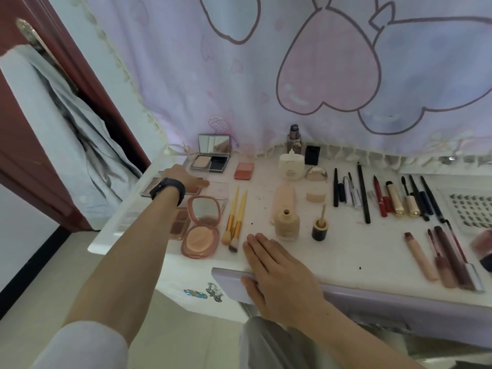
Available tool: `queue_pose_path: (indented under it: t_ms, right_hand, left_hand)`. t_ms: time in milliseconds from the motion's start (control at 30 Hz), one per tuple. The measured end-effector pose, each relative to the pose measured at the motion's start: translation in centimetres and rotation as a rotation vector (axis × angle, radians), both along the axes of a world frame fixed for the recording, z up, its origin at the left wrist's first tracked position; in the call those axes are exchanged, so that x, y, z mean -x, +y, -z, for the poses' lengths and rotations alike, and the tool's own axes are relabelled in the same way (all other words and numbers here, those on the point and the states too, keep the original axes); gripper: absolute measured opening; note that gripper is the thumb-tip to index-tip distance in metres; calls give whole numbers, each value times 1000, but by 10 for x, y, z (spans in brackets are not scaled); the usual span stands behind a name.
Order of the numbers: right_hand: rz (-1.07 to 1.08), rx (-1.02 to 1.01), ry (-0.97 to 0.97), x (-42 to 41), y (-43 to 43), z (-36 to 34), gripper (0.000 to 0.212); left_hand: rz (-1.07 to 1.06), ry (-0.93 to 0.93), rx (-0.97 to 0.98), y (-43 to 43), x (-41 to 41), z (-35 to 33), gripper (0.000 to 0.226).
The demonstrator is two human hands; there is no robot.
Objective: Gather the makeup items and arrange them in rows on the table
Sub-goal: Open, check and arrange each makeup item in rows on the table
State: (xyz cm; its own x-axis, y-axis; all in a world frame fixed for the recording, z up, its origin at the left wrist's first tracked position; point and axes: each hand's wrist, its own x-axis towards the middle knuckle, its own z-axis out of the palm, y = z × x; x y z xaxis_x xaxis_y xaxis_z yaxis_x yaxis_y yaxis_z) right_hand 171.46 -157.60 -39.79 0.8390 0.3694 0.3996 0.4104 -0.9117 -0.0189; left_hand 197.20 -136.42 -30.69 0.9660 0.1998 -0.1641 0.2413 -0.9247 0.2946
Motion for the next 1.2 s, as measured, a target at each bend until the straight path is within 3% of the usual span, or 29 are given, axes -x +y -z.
queue_pose_path:
  t_ms: [167, 367, 533, 667, 833, 900, 1033, 1200]
  right_hand:
    - [-1, -1, -10, -1, 0, 0, 61]
    - [-9, -10, -12, 0, 0, 1, 60]
    - [-10, -8, -21, -1, 0, 1, 61]
    - [-10, -19, -30, -1, 1, 2, 61]
    - [-13, 14, -41, -2, 0, 4, 61]
    - [-17, 11, -36, -2, 0, 3, 60]
    - [-17, 14, -43, -2, -2, 2, 59]
    - [-21, 1, -15, 0, -4, -2, 59]
  left_hand:
    - [0, -22, 15, 0, 3, 0, 80]
    - [-7, -54, 38, -1, 8, 3, 62]
    - [-10, -76, 115, 4, 18, -1, 67]
    - [4, -203, 212, 25, 34, -14, 42]
    - [27, -278, 197, 52, 78, -15, 35]
    - [54, -262, 115, 56, 96, -12, 37]
    - [49, -110, 64, 49, 126, -13, 61]
    - [65, -8, 38, 35, 138, -21, 53]
